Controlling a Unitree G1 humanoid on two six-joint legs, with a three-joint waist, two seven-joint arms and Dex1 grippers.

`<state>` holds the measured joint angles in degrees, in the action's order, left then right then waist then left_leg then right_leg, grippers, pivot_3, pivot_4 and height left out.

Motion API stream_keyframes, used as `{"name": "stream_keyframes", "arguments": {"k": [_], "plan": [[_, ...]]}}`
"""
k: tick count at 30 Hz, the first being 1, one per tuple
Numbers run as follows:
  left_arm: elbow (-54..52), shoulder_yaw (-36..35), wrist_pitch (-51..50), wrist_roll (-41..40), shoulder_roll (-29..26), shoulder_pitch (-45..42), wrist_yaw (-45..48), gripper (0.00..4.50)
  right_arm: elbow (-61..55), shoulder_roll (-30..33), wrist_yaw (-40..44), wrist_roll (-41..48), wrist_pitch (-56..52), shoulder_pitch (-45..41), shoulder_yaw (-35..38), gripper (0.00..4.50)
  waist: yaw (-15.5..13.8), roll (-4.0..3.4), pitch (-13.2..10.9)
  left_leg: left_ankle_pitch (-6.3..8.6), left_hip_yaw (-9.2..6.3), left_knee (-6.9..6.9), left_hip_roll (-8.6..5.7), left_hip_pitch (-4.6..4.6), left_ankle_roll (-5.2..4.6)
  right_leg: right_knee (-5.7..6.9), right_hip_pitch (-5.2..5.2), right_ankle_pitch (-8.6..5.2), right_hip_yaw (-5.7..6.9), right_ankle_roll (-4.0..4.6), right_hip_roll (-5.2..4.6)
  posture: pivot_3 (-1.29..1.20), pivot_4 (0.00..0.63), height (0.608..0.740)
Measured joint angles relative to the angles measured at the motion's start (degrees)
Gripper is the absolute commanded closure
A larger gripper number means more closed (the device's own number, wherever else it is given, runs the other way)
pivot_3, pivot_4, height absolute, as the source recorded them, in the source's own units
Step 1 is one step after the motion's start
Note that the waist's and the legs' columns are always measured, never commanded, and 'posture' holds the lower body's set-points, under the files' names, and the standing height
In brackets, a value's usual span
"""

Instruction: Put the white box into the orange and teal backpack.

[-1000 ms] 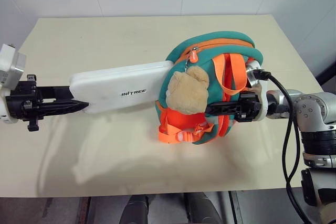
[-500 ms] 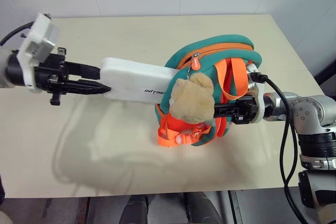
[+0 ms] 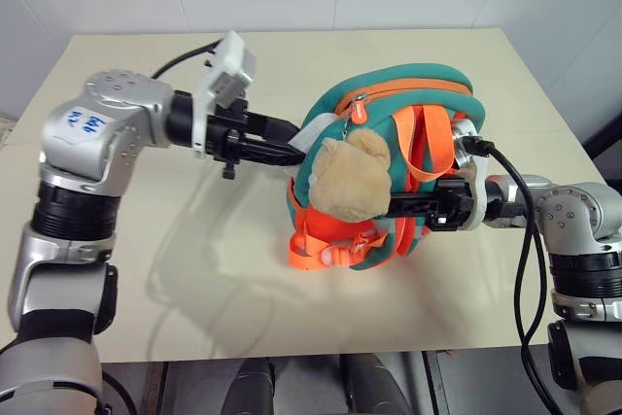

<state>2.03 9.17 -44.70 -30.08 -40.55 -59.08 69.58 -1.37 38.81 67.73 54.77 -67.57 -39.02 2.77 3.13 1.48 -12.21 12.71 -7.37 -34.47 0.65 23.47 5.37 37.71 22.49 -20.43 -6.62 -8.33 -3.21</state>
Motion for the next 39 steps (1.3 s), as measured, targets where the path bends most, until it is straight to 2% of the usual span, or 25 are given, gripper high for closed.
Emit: {"name": "stream_keyframes", "arguments": {"k": [5,8,10,13,17,22,27,30,33,39], "plan": [[0.0,1.6,1.6,3.3,4.0,-0.1,-1.5,3.2,-0.8,-0.3,-1.7,1.0,0.0,1.2,1.1,4.49,-0.3,0.0,0.0,0.0,0.01,-0.16,0.0,0.03,0.0,0.02,-0.06,0.01,0.02,-0.01,0.0,0.0,0.15,0.74],[-0.1,1.7,1.7,3.7,4.4,0.4,-1.9,3.2,-1.5,-0.6,-2.5,1.4,-0.1,1.4,1.2,4.49,-0.3,0.0,0.0,0.0,0.01,-0.24,-0.01,0.05,0.0,0.05,-0.06,0.02,0.02,-0.04,0.0,0.0,0.15,0.74],[-0.5,1.2,1.6,3.7,4.3,0.9,-1.9,2.47,-1.7,-0.6,-2.8,1.8,-0.1,1.5,1.2,4.5,-0.2,0.0,0.0,0.0,0.01,-0.24,-0.01,0.05,0.0,0.06,-0.06,0.02,0.02,-0.04,0.0,0.0,0.15,0.74],[-1.7,0.8,1.0,2.6,2.9,1.4,-0.1,1.65,-1.8,-0.6,-3.3,2.0,-0.1,1.5,1.2,4.5,0.0,0.0,0.0,0.0,0.02,-0.22,0.0,0.05,0.0,0.06,-0.05,0.02,0.02,-0.04,0.0,0.0,0.15,0.74],[-1.7,-2.4,1.8,2.2,-1.7,2.1,1.6,0.47,-1.8,-0.6,-3.7,2.5,0.0,1.6,1.3,4.5,0.2,0.0,0.0,0.0,0.01,-0.2,0.05,0.03,0.0,0.08,-0.04,0.02,0.02,-0.04,0.03,0.0,0.15,0.74],[-0.8,-7.9,2.2,0.9,-10.0,3.5,5.7,0.47,-1.9,-0.7,-3.8,2.8,0.0,1.7,1.4,4.5,0.2,0.0,0.0,0.0,0.02,-0.2,0.05,0.03,-0.01,0.08,-0.04,0.02,0.03,-0.03,0.03,0.0,0.15,0.74],[0.0,-11.5,1.1,-1.0,-13.5,4.4,7.8,0.47,-1.9,-0.7,-3.9,3.1,0.0,1.8,1.4,4.5,0.0,0.0,0.0,0.0,0.02,-0.22,0.04,0.04,-0.01,0.08,-0.07,0.02,0.04,-0.03,0.03,0.0,0.15,0.74],[-1.8,-14.2,-2.9,-5.7,-13.6,5.2,7.9,0.47,-2.0,-0.7,-4.0,3.2,0.0,2.0,1.4,4.5,0.0,0.01,0.0,0.01,0.01,-0.22,0.06,0.06,-0.01,0.07,-0.06,0.02,0.05,-0.03,0.03,0.0,0.15,0.74],[-8.9,-16.6,-8.2,-12.6,-12.7,6.8,7.0,0.47,-2.1,-0.7,-4.1,3.2,0.0,2.2,1.5,4.5,0.1,0.0,0.0,0.01,0.03,-0.19,0.07,0.06,-0.02,0.04,-0.06,0.02,0.04,-0.04,0.02,0.0,0.15,0.74],[-18.0,-16.9,-12.3,-19.2,-8.2,9.2,0.7,0.47,-2.2,-0.8,-4.3,3.2,0.0,2.2,1.5,4.5,0.1,0.01,0.0,0.01,0.02,-0.33,0.08,0.02,-0.02,0.13,-0.1,0.02,0.04,-0.04,0.04,0.0,0.15,0.74]]}}
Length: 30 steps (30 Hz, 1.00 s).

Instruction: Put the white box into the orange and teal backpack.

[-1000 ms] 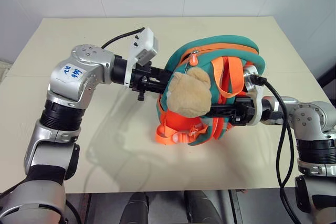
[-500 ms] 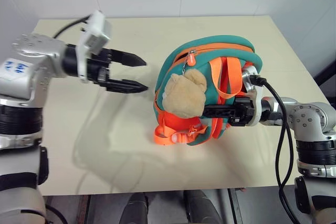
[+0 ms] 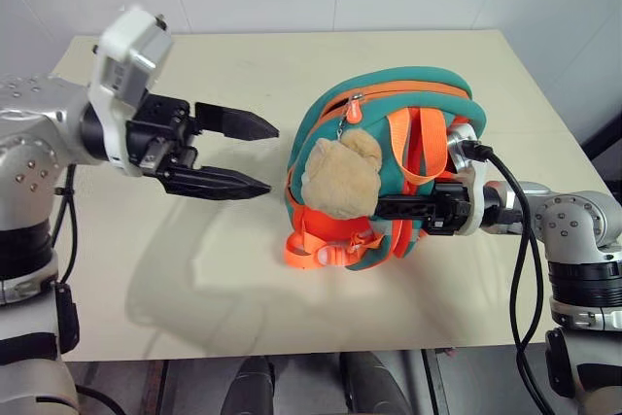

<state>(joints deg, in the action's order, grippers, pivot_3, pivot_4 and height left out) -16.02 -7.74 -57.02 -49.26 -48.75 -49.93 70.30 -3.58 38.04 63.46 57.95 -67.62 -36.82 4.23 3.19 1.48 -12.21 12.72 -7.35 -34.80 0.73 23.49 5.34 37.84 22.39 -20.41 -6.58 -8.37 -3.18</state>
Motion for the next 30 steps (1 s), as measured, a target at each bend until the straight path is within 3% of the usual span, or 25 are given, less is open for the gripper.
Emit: {"name": "stream_keyframes", "arguments": {"k": [6,13,19,25,30], "plan": [[-2.0,2.4,0.9,0.0,3.5,0.0,-5.1,0.47,0.0,-0.6,-0.1,0.0,0.0,0.0,0.0,4.5,0.0,0.0,0.0,0.0,0.02,-0.08,-0.01,-0.01,0.0,0.0,-0.03,0.02,-0.01,-0.03,0.01,0.0,0.15,0.74],[-1.5,10.2,10.1,9.1,5.6,0.2,-7.0,0.47,0.0,-1.4,-0.5,0.0,0.1,0.0,0.0,4.5,-0.1,0.0,0.0,0.0,0.02,-0.07,-0.02,0.0,0.0,-0.03,-0.03,0.02,-0.02,-0.03,0.01,0.0,0.15,0.74],[-1.4,11.2,12.2,10.4,10.1,-0.5,-9.0,0.47,0.0,-1.6,-0.6,0.0,0.1,-0.1,0.1,4.5,-0.2,0.0,0.0,0.0,0.02,-0.08,-0.02,0.02,0.0,-0.05,-0.04,0.03,-0.02,-0.04,0.0,0.0,0.15,0.74],[-1.4,10.5,12.1,9.5,12.0,-0.8,-10.8,1.91,0.0,-1.7,-0.8,0.0,0.1,-0.1,0.3,4.5,-0.1,0.0,0.0,0.0,0.02,-0.09,-0.02,0.01,0.0,-0.04,-0.04,0.04,-0.02,-0.05,0.0,0.0,0.15,0.74],[-1.4,7.5,11.1,7.4,9.1,-0.9,-10.0,3.19,-0.4,-1.8,-1.2,0.0,0.1,0.0,0.5,4.5,0.0,0.0,0.0,0.0,0.02,-0.06,-0.01,0.01,0.0,-0.05,-0.02,0.03,-0.02,-0.05,0.01,0.0,0.15,0.74]]}}
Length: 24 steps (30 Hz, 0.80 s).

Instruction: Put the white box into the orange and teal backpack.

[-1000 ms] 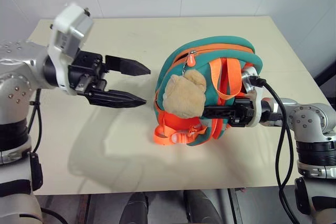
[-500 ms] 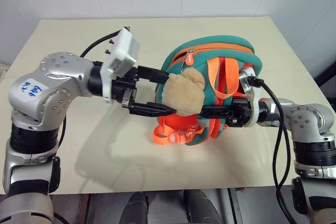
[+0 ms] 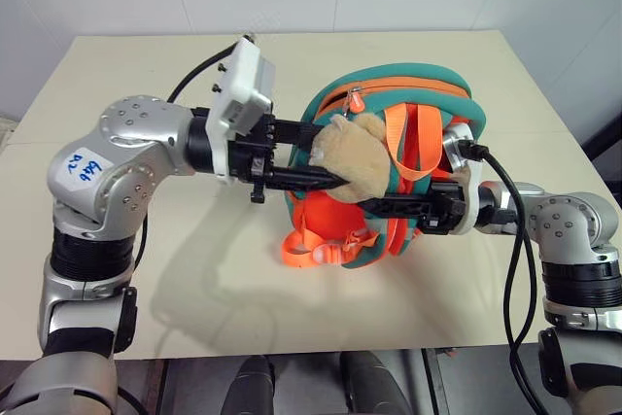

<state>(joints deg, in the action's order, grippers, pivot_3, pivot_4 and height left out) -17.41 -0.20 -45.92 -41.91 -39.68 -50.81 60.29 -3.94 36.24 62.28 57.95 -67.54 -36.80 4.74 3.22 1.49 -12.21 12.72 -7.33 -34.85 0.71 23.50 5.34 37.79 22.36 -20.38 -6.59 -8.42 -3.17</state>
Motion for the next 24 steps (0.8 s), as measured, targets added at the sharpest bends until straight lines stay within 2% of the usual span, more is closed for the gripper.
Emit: {"name": "stream_keyframes", "arguments": {"k": [2,5,11,15,21,24], "plan": [[0.1,-1.3,-0.1,-0.4,-2.2,0.0,1.2,3.54,0.0,0.0,-0.1,0.0,0.0,0.1,0.0,4.5,0.0,0.0,0.0,0.0,0.0,0.03,0.0,0.0,0.0,-0.02,0.01,0.0,0.0,0.0,0.0,0.0,0.15,0.74],[0.6,-2.6,-0.6,-1.3,-6.8,0.3,3.9,3.77,-0.2,-0.1,-0.2,0.0,0.0,0.2,0.0,4.5,0.1,0.0,0.0,0.0,0.02,0.07,0.0,-0.01,0.0,-0.04,0.01,0.0,-0.01,0.0,0.0,0.0,0.15,0.74],[5.1,-4.9,-3.5,-3.3,-14.9,0.6,9.0,3.8,-0.5,-0.2,-0.6,0.4,0.0,0.3,0.0,4.5,0.2,0.0,0.0,0.0,0.03,0.18,0.02,-0.03,0.0,-0.06,0.04,-0.01,-0.01,0.01,0.01,0.0,0.15,0.74],[11.0,-5.2,-2.4,-1.2,-22.0,5.5,14.0,3.8,-0.6,-0.4,-0.9,0.7,0.0,0.6,0.1,4.5,0.5,-0.01,0.0,0.0,0.09,0.47,0.06,-0.16,0.0,-0.1,0.05,-0.06,-0.05,0.11,0.03,0.0,0.15,0.74],[18.4,-0.6,4.0,5.7,-22.1,11.7,16.8,3.8,-1.7,-0.5,-2.3,1.9,-0.1,1.3,0.3,4.5,0.2,-0.01,0.0,-0.01,0.1,0.56,0.11,-0.17,0.0,-0.15,0.06,-0.08,-0.05,0.14,0.07,0.0,0.15,0.74],[21.7,2.2,6.9,8.8,-18.6,13.1,16.8,3.8,-2.3,-0.5,-3.3,2.5,-0.1,1.9,0.6,4.5,-0.1,-0.01,0.0,-0.01,0.08,0.57,0.12,-0.17,0.0,-0.14,0.06,-0.08,-0.04,0.15,0.07,0.0,0.15,0.74]]}}
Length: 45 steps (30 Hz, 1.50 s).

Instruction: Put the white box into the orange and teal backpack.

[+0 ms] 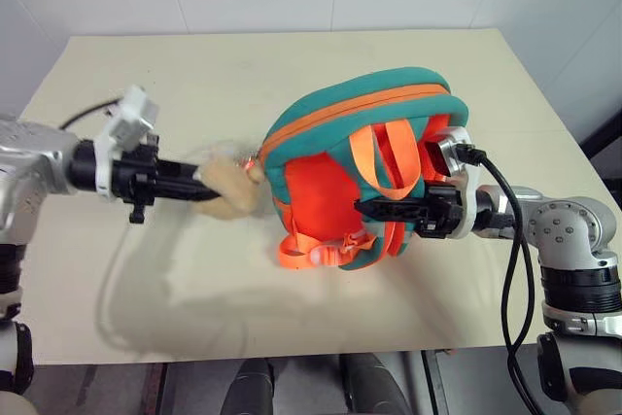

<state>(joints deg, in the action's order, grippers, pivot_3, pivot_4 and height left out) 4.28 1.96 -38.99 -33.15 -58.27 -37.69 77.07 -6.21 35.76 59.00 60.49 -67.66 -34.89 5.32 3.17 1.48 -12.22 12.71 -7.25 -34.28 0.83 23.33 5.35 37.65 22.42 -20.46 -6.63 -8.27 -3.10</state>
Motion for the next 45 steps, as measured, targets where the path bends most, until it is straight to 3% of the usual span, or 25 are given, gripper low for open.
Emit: {"name": "stream_keyframes", "arguments": {"k": [7,11,14,19,26,28,38,45], "plan": [[5.7,5.5,8.8,7.4,15.2,1.7,-5.6,3.8,-0.8,-0.3,-2.5,2.0,-0.3,1.0,1.4,4.5,-0.4,0.02,0.0,0.0,-0.04,-0.17,-0.01,0.07,0.0,0.06,-0.01,0.01,0.03,-0.01,-0.01,0.0,0.15,0.74],[4.1,5.0,10.5,8.5,17.5,2.7,-7.6,3.8,-1.7,-0.2,-3.7,2.1,0.0,1.8,1.9,4.5,-0.7,0.02,0.0,0.0,-0.04,-0.27,-0.03,0.05,0.0,0.12,-0.03,0.02,0.02,-0.02,-0.04,0.0,0.15,0.74],[-1.1,3.0,11.1,8.5,16.5,6.1,-8.1,3.8,-5.7,1.7,-4.0,-3.7,5.7,3.7,0.3,4.5,-0.9,0.01,0.0,0.0,-0.02,-0.28,-0.05,0.06,0.0,0.1,-0.03,0.02,0.01,-0.03,-0.07,0.0,0.15,0.74],[-7.4,-2.3,11.6,7.1,14.9,11.1,-9.4,2.21,-10.9,4.0,-3.6,-16.0,20.1,7.4,-2.6,2.9,-0.9,0.02,0.0,0.0,-0.01,-0.27,-0.02,0.05,0.0,0.1,-0.02,0.02,0.01,-0.03,-0.05,0.0,0.15,0.74],[-12.5,-7.3,12.5,5.0,13.1,14.2,-9.8,0.12,-14.2,6.2,-4.8,-18.0,26.4,11.1,1.8,0.69,-1.4,0.02,0.0,0.0,-0.01,-0.26,-0.05,0.05,0.0,0.04,-0.07,0.02,0.01,-0.03,-0.07,0.0,0.15,0.74],[-12.0,-9.4,13.8,4.4,13.1,14.6,-9.9,0.0,-14.7,10.4,-3.6,-19.2,26.9,14.2,3.2,0.09,-1.8,0.02,0.0,0.01,-0.03,-0.24,-0.04,0.05,-0.01,-0.04,-0.1,0.02,0.06,-0.03,-0.07,0.0,0.15,0.74],[-6.5,-10.8,17.8,5.2,10.1,16.2,-7.3,0.0,-14.8,17.6,3.8,-23.7,35.9,32.1,15.6,0.04,-1.3,0.03,0.0,0.02,0.04,-0.22,-0.03,-0.1,-0.04,-0.14,-0.29,0.04,0.04,-0.06,-0.06,0.0,0.15,0.74],[-5.8,-14.2,18.8,5.1,6.4,18.7,-4.2,0.0,-9.4,18.8,8.9,-26.0,44.0,33.8,21.6,0.04,-1.4,0.03,0.0,0.02,0.04,-0.26,-0.03,-0.23,-0.04,-0.25,-0.51,0.07,0.04,-0.06,-0.07,0.0,0.15,0.74]]}}
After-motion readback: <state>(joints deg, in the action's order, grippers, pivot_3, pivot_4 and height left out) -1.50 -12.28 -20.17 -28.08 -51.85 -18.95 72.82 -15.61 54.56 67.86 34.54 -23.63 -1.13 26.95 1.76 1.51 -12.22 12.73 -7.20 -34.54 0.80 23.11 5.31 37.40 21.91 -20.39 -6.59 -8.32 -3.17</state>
